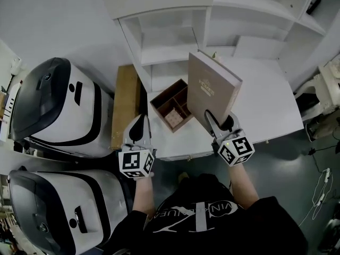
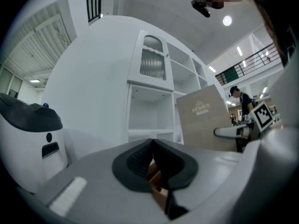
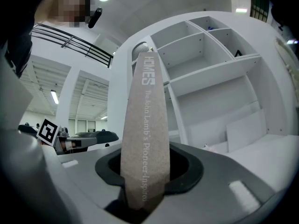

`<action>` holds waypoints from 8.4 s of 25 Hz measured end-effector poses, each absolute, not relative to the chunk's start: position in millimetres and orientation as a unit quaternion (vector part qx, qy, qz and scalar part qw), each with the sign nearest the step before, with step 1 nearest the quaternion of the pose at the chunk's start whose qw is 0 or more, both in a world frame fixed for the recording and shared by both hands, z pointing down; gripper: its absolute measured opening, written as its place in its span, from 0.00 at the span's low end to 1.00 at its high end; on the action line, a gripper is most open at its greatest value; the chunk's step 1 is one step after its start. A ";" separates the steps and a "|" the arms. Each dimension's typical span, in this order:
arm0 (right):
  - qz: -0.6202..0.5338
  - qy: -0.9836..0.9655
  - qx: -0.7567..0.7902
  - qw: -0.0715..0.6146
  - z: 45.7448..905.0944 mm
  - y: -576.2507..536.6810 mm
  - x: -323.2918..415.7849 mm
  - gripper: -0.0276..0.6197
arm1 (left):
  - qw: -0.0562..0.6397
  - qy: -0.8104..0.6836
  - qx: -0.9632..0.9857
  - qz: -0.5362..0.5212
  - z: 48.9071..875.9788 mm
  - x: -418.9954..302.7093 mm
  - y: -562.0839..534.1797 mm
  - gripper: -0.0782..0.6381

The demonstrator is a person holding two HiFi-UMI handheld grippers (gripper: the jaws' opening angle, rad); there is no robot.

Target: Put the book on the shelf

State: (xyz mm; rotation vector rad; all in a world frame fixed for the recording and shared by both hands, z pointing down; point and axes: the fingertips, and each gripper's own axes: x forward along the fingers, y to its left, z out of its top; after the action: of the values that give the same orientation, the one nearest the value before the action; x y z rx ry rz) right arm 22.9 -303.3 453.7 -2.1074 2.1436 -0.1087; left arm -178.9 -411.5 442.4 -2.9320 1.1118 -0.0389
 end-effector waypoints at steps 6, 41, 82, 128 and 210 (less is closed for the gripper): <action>-0.025 0.686 -0.723 0.069 443.8 -296.0 52.6 0.31 | 0.005 0.321 -0.947 -0.014 438.4 -144.1 -417.1 0.11; 0.085 0.641 -0.758 0.089 289.1 -305.3 176.1 0.31 | 0.021 0.226 -0.974 0.016 335.4 16.4 -442.8 0.11; 0.317 0.550 -0.699 -0.328 117.6 -388.5 341.4 0.32 | 0.026 0.216 -0.976 -0.002 318.1 38.0 -452.1 0.11; 0.178 0.622 -0.452 -0.614 174.0 -478.4 381.9 0.53 | 0.021 0.288 -0.957 0.031 306.7 33.0 -485.1 0.11; 0.028 0.610 -0.791 0.043 291.5 -210.8 201.5 0.05 | 0.058 0.182 -0.981 0.036 323.0 12.0 -366.1 0.11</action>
State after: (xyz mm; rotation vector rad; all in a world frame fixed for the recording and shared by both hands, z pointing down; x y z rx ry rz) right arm 201.5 -210.8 291.5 -2.4189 1.8639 0.0842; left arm 12.0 -366.1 323.0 -2.9730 0.5503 0.1102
